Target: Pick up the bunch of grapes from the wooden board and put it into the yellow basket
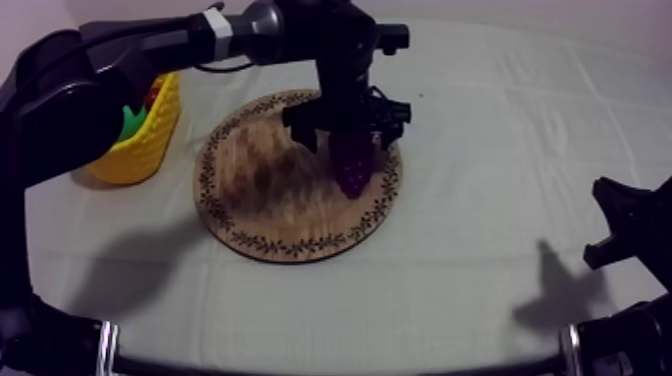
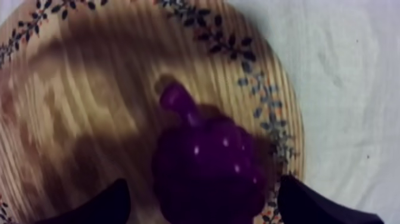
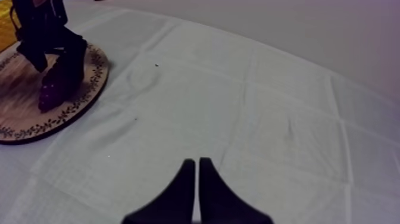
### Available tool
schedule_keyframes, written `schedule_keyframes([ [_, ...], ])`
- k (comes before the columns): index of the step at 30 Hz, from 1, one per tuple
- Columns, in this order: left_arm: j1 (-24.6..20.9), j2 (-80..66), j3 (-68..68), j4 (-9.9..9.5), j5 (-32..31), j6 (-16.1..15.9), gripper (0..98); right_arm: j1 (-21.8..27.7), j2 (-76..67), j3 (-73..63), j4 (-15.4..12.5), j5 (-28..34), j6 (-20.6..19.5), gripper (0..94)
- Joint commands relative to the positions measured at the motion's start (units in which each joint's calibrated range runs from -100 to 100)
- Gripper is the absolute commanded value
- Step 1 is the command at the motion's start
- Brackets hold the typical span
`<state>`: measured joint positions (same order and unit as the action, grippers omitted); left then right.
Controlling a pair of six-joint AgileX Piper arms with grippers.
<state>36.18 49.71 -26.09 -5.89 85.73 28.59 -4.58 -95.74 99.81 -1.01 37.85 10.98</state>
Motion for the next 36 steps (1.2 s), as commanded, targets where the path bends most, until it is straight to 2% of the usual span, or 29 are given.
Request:
schedule_keyframes([
  [1, 0.0, 0.89, -0.87, 0.05, 0.87, -0.24, 86.3, -0.02, -0.01, -0.03, 0.01, -0.03, -0.01, 0.4],
  [6, -0.07, 2.52, -2.63, 0.37, 2.72, -0.86, 80.6, -0.02, -0.01, -0.03, 0.01, -0.03, -0.01, 0.4],
  [14, -0.35, 4.73, -3.7, 1.95, 5.08, -2.59, 71.2, -0.02, -0.01, -0.03, 0.01, -0.03, -0.01, 0.4],
  [19, -0.33, 5.34, -4.25, 2.16, 5.65, -3.2, 61.3, -0.02, -0.01, -0.03, 0.01, -0.03, -0.01, 0.4],
  [26, -0.42, 4.38, -3.79, 1.21, 4.73, -3.16, 47.6, -0.02, -0.01, -0.03, 0.01, -0.03, -0.01, 0.4],
  [32, -1.25, 0.1, 0.52, -0.27, 2.64, -2.99, 40.3, -0.02, -0.01, -0.03, 0.01, -0.03, -0.01, 0.4],
  [36, -2.32, -6.27, 5.9, -1.26, -0.07, -3.29, 38.9, -0.02, -0.01, -0.03, 0.01, -0.03, -0.01, 0.4],
])
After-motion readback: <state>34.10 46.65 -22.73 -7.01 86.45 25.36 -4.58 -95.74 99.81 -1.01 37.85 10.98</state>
